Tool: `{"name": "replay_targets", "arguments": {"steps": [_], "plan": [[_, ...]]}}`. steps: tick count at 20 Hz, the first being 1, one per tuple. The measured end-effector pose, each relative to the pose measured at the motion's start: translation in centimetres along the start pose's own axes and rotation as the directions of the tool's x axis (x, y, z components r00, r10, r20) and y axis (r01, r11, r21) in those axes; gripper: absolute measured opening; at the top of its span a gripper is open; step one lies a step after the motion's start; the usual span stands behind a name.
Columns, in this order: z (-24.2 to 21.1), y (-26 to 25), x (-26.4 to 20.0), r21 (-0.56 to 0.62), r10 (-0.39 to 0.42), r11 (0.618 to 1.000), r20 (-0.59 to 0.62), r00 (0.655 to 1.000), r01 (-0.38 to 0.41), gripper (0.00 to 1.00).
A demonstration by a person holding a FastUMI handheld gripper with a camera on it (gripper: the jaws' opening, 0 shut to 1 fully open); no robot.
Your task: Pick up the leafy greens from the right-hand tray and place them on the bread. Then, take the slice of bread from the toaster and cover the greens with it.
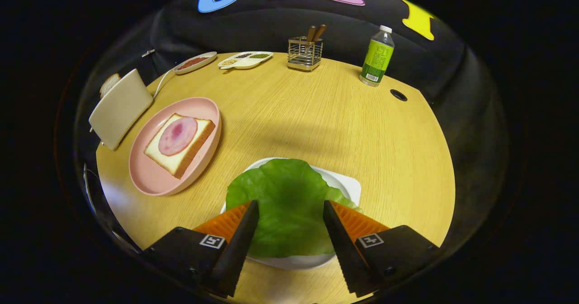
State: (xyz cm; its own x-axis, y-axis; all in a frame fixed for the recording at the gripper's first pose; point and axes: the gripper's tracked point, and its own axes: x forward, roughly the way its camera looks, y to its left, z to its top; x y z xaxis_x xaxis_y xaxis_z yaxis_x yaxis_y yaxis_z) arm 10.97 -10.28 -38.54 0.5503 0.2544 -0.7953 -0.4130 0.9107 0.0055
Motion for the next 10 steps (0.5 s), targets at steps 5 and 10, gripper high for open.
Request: {"name": "replay_targets", "arguments": {"steps": [5, 10], "plan": [[0.11, 0.2, -0.01, -0.008, 0.016, 1.0, 0.01, 1.0, -0.016, 0.84], [0.07, 0.36, -0.1, -0.017, 0.006, 1.0, 0.006, 1.0, -0.006, 0.41]]}}
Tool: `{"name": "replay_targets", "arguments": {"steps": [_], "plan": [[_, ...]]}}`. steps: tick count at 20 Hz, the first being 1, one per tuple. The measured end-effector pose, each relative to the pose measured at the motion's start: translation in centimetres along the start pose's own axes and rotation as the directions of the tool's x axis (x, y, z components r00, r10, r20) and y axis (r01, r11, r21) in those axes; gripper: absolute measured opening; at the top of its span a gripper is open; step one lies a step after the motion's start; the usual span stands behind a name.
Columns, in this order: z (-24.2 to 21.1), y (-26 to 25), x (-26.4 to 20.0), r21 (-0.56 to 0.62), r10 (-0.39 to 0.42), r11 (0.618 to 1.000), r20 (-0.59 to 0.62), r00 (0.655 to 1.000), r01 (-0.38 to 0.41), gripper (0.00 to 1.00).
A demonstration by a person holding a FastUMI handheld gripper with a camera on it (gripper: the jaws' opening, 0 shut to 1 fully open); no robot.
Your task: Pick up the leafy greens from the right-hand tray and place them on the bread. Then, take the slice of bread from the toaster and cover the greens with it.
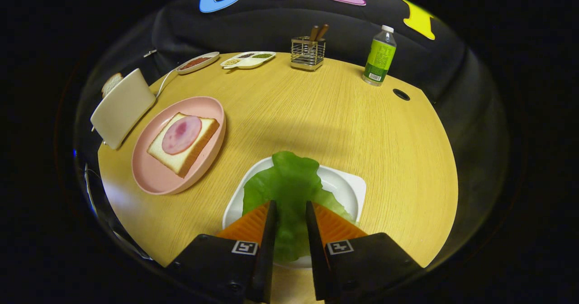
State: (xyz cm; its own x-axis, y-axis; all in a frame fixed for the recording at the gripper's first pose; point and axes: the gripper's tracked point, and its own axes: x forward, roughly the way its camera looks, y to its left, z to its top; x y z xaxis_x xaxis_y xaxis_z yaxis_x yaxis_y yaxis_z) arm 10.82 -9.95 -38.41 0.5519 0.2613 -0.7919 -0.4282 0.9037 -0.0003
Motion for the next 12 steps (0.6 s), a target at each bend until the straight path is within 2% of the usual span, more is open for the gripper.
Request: {"name": "replay_targets", "arguments": {"steps": [1, 3, 5, 6, 8, 12], "plan": [[0.0, -0.2, -0.1, -0.003, -0.004, 1.0, 0.001, 1.0, 0.004, 0.41], [0.1, -0.2, -0.1, 0.007, -0.003, 1.0, 0.007, 1.0, 0.003, 0.15], [0.0, -0.1, 0.0, -0.008, 0.009, 1.0, 0.006, 1.0, -0.009, 0.12], [0.1, 0.0, -0.1, -0.006, 0.025, 1.0, -0.002, 1.0, -0.025, 0.07], [0.1, 0.4, -0.3, 0.007, 0.051, 0.999, -0.016, 0.999, -0.05, 0.07], [1.1, 0.0, -1.4, 0.032, 0.026, 0.999, 0.004, 1.0, -0.026, 0.07]]}}
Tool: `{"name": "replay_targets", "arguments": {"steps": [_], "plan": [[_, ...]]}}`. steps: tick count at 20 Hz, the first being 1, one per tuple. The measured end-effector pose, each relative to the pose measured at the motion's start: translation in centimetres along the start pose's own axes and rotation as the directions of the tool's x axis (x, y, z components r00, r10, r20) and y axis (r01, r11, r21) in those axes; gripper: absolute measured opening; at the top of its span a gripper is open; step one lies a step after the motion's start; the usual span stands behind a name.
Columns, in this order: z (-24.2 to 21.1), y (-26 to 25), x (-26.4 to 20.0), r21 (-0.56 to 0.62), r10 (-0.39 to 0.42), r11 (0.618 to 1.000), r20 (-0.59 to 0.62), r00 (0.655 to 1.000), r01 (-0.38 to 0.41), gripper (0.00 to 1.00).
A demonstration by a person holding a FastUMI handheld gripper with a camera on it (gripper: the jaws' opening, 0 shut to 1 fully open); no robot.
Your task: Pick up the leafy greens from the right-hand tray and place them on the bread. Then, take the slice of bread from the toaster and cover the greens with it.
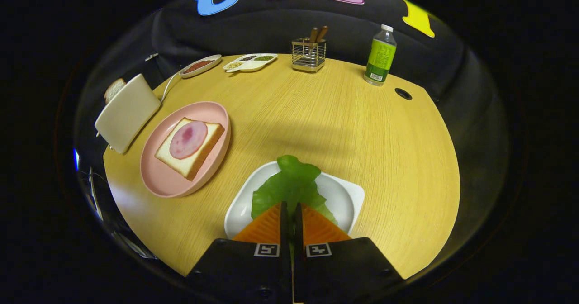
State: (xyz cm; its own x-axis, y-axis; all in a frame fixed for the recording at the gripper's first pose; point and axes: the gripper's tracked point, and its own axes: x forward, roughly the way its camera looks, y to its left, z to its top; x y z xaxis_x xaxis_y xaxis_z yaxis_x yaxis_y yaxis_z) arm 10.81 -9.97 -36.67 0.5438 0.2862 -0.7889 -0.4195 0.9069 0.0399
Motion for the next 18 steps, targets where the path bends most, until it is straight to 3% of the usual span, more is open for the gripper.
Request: {"name": "replay_targets", "arguments": {"steps": [4, 10, 18], "plan": [[1.6, 0.1, -1.9, 0.026, -0.025, 0.999, 0.028, 0.999, 0.025, 0.07], [5.3, 2.7, -5.4, 0.161, -0.037, 0.987, 0.086, 0.996, 0.023, 0.06], [11.2, 9.8, -7.8, 0.143, -0.036, 0.99, 0.182, 0.983, 0.01, 0.06]]}}
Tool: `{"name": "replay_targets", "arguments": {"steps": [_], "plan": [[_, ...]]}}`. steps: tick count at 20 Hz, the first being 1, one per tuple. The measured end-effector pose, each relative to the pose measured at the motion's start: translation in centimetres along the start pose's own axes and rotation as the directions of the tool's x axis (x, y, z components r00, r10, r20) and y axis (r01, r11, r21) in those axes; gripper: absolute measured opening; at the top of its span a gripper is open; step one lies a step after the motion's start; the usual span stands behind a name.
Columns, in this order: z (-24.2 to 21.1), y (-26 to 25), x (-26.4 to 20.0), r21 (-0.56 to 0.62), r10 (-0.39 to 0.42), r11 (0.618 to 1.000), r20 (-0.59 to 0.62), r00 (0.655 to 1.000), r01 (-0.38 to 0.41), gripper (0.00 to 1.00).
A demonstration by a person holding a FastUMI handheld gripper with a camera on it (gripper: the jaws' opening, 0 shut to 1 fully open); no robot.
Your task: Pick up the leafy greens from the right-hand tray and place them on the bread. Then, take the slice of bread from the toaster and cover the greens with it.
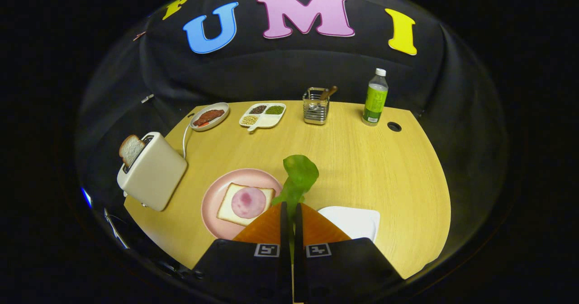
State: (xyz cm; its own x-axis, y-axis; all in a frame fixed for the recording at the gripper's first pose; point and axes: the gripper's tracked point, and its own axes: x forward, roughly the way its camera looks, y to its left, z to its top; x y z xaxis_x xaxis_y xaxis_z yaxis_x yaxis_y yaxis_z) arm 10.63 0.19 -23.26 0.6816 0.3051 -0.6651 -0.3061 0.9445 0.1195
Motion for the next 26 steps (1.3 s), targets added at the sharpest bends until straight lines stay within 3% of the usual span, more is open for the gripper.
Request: {"name": "replay_targets", "arguments": {"steps": [9, 19, 23, 26], "plan": [[-0.5, 6.6, 3.9, -0.087, 0.009, 0.996, -0.01, 1.0, -0.009, 0.06], [-2.6, 8.5, 6.9, -0.166, -0.052, 0.985, -0.072, 0.996, 0.039, 0.11], [-3.6, 8.6, 7.6, -0.19, -0.06, 0.981, -0.1, 0.993, 0.041, 0.15], [-4.1, 8.9, 8.2, -0.199, -0.066, 0.979, -0.119, 0.991, 0.041, 0.29]]}}
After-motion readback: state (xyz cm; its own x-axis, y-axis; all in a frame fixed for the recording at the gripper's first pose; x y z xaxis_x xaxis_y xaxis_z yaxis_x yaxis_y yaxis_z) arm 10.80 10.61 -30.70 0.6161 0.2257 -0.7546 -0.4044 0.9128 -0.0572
